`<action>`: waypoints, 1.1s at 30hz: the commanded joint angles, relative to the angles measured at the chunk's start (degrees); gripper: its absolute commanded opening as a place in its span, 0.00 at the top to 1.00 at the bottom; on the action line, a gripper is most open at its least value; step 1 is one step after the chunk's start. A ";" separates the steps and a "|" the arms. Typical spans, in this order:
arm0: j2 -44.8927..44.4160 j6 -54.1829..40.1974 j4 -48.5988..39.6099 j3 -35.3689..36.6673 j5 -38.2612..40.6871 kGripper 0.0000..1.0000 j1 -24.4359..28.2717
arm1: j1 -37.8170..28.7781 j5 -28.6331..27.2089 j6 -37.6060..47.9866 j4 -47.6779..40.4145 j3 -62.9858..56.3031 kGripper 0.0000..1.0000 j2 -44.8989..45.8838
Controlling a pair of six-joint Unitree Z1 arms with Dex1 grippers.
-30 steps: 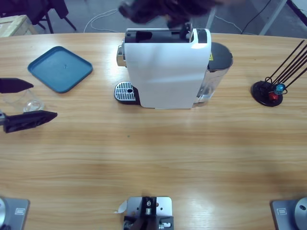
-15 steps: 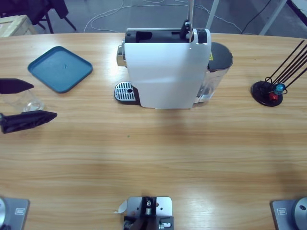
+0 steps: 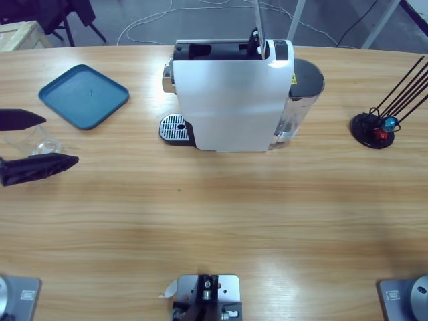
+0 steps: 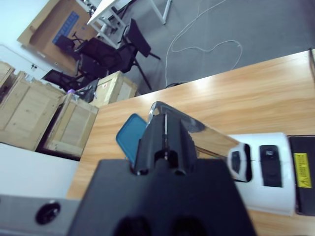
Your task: Pour coffee
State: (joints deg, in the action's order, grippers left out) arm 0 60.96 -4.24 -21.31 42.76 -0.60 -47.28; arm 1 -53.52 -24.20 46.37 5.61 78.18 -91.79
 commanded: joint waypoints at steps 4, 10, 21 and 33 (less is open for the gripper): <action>-1.55 0.46 -0.93 -1.49 0.76 0.00 0.28 | -1.68 9.82 -0.22 -9.21 -4.74 1.00 -14.03; -1.29 0.46 -0.87 -1.58 0.78 0.00 0.28 | -1.50 12.21 -1.81 -7.74 -4.28 1.00 -18.80; -1.46 0.55 -0.93 -1.68 0.78 0.00 0.28 | -1.15 12.41 -3.09 7.08 3.03 1.00 -25.48; -0.85 0.60 -0.84 -2.12 0.78 0.00 0.31 | -1.08 12.90 -2.10 12.92 3.65 1.00 -29.63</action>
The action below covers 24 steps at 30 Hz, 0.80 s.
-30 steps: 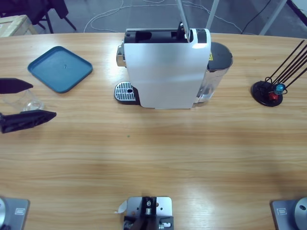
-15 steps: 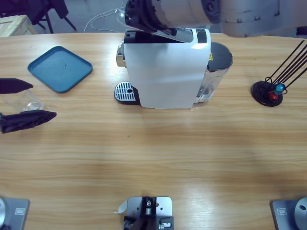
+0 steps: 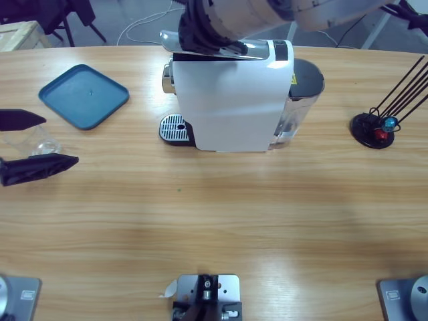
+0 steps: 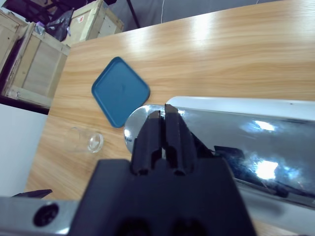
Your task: Pour coffee
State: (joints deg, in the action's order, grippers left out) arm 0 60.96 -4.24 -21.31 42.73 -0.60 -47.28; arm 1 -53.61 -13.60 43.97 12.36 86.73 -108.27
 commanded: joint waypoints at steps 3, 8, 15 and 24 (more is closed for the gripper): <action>-1.18 1.02 -0.85 -2.79 0.78 0.00 0.28 | -0.97 2.53 1.14 7.15 -4.98 1.00 -13.78; -3.00 1.56 -0.84 -3.35 -1.35 0.00 0.29 | -0.97 1.30 -9.29 7.26 -4.31 0.86 -7.61; -5.15 8.79 -0.49 -4.39 -15.75 0.00 1.67 | -0.98 -0.34 -21.64 9.02 -5.64 0.00 13.43; -2.21 16.10 3.10 -9.72 -21.37 0.00 20.49 | -3.27 0.59 -21.64 9.52 -25.56 0.00 26.35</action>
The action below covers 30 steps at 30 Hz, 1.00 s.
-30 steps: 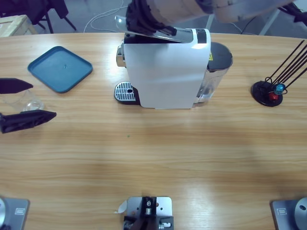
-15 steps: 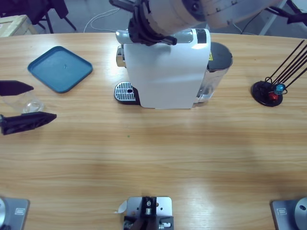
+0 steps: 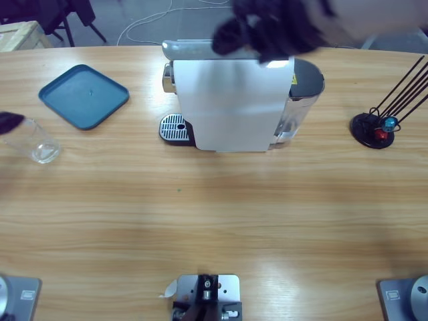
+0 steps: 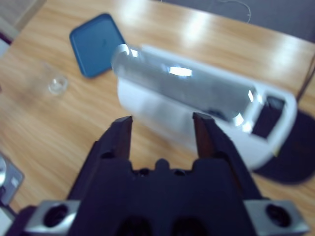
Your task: Pour coffee
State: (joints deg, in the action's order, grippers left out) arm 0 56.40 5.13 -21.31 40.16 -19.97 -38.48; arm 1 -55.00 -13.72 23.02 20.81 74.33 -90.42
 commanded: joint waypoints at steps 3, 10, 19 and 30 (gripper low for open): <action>5.41 6.57 11.07 -11.23 -1.91 0.00 11.85 | -1.96 1.36 -0.38 1.25 -17.42 0.00 11.23; 11.33 4.94 23.88 -17.40 -2.25 0.00 12.26 | -1.96 2.64 -0.34 3.66 -19.49 0.00 14.01; 19.21 3.11 28.68 -18.73 -4.46 0.00 13.56 | -1.96 2.94 0.27 3.71 -20.19 0.00 11.94; 30.67 2.69 44.71 -22.74 -4.46 0.00 16.16 | -1.96 3.79 1.58 3.89 -21.37 0.00 12.36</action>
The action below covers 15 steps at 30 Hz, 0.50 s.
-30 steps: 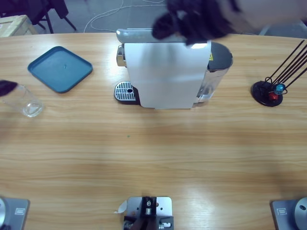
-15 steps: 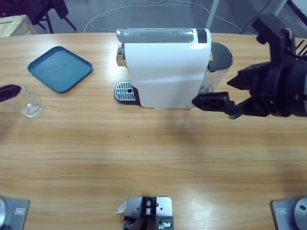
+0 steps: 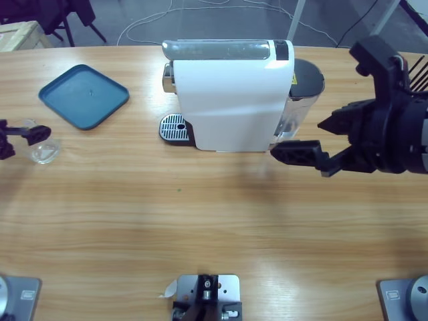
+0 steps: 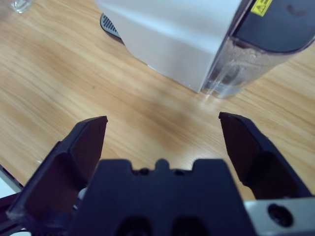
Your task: Pour coffee
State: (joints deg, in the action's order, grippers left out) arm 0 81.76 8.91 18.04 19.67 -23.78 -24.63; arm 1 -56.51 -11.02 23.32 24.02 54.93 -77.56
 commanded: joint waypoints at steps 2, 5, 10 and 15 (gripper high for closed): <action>6.59 -1.00 6.25 -2.47 -0.65 0.00 2.74 | -0.45 1.11 1.29 0.68 -1.85 0.00 -0.82; 8.37 -1.00 7.78 -2.83 -0.65 0.00 2.76 | -0.45 1.42 1.29 0.59 -1.88 0.00 -1.12; 10.88 -1.00 9.87 -2.97 -0.65 0.00 2.83 | -0.45 1.60 1.29 0.50 -1.78 0.00 -2.10; 12.74 -1.00 11.14 -3.55 -0.70 0.18 2.83 | -0.45 2.23 1.29 0.01 -1.93 0.00 -2.82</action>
State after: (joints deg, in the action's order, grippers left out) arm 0 90.50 8.84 27.25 18.09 -23.79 -22.39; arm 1 -56.51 -10.30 24.00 24.06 54.49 -77.87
